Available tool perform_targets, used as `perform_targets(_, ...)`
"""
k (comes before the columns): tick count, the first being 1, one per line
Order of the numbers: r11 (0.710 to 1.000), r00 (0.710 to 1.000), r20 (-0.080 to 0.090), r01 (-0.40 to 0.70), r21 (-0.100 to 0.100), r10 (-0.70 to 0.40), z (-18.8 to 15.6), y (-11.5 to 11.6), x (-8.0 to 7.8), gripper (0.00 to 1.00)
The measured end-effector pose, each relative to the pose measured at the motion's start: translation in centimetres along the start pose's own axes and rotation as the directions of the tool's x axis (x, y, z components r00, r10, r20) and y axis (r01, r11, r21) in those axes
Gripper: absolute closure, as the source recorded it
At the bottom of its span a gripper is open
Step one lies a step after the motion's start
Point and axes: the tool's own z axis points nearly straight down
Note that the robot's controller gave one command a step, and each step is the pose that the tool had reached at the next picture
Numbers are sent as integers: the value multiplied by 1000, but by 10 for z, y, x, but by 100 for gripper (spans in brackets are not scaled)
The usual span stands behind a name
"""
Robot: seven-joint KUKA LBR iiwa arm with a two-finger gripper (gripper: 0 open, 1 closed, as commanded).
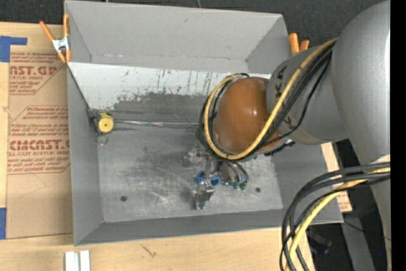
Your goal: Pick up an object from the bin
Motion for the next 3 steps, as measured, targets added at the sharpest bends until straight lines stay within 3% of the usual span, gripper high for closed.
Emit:
perform_targets(1,1000,1000,-3,23,3,-23,-1,-77,-26,0)
perform_targets(2,1000,1000,-7,29,2,-29,-3,-74,-26,100)
perform_targets(3,994,994,0,111,3,-111,-180,-46,-21,100)
